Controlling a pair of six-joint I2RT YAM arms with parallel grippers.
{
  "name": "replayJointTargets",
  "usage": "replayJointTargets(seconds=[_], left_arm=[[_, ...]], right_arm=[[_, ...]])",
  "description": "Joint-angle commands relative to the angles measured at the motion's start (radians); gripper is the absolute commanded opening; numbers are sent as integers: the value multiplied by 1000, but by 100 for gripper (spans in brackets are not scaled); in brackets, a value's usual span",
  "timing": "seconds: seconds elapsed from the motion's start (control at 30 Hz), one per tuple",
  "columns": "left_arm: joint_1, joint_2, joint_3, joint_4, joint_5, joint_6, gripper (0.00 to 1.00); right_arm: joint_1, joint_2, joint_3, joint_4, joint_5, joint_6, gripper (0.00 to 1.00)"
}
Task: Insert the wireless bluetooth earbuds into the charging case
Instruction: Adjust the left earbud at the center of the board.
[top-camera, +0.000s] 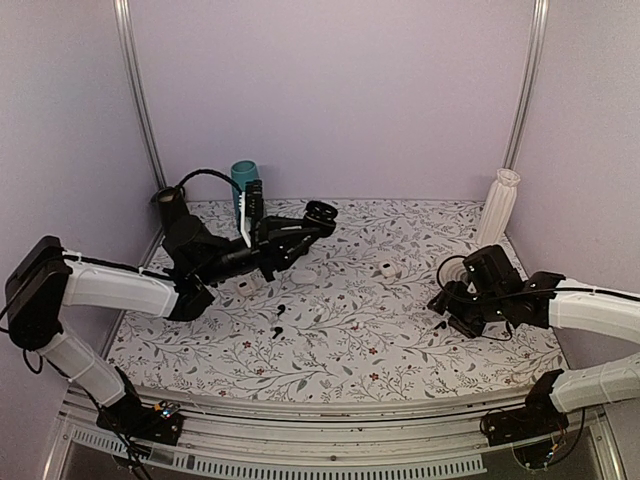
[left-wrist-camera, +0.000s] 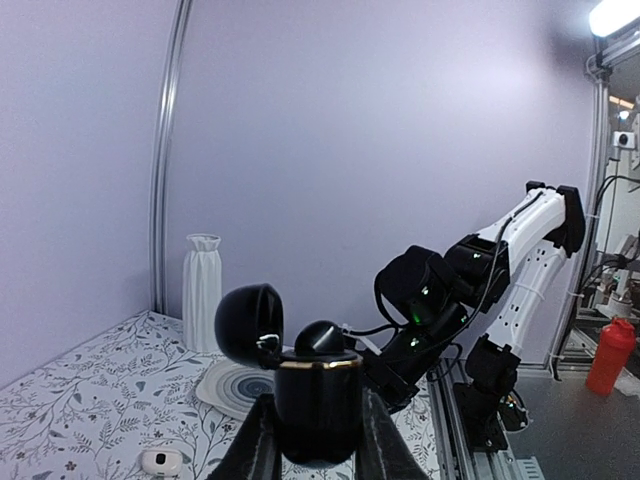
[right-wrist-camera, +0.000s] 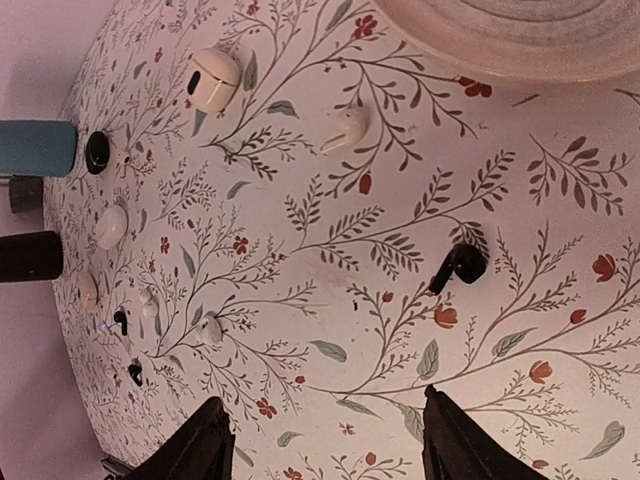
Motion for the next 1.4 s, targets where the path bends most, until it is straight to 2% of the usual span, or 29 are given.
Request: replayJointTargets(seconds=[0.0,0.43,0.73,0.93,1.03,1.37], left_arm=[[15,-69,-40,-23,-42,-7,0],[2,-260,-181,-149,-222,-94,0],[-3,-225,-154,-110,-248,-58,0],[-1,-176,-102,-99,-226,-20,0],[-1,-164,-91,-88,-232,-21,0],[1,-146,-77,-70,-220,-21,0]], right_arm=[[-56,69,-19,33,-36,145,65],[-130,233,-2,33,-6,215,56],[-170,355,15,153,-7,182,44],[-169,388,34,121,15,160,41],[-170,415,65,103,19,144,35],[-170,559,220,-7,16,-56,25]])
